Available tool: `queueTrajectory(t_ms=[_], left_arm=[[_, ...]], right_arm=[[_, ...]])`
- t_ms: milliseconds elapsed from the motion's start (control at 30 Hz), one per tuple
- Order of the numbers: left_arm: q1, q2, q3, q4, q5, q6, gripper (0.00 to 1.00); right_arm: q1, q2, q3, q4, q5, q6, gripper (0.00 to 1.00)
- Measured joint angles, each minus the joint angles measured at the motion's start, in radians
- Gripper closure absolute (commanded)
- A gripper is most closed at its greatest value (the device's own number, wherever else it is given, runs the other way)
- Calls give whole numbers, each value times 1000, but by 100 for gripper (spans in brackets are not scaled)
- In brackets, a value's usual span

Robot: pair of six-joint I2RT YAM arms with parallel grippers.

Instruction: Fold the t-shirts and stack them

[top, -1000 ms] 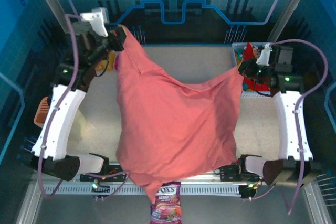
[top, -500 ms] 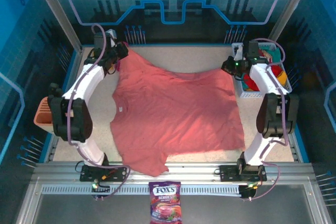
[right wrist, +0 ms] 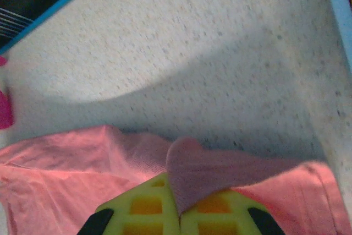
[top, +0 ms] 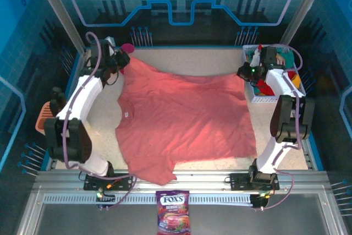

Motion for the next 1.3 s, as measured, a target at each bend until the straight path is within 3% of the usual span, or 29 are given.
queueTrajectory(t_ms=[267, 600, 1067, 1300], left_arm=[[-1, -251, -215, -137, 15, -99, 100], [-7, -407, -348, -308, 21, -166, 100], [-7, -505, -519, -387, 21, -223, 100], [-7, -550, -477, -464, 9, -228, 100]], right_arm=[[-22, -55, -97, -47, 0, -3, 100], [-41, -60, -108, -134, 50, 0, 100], [-32, -79, -198, -171, 117, 0, 100], [-33, -178, -233, -187, 153, 5, 100]])
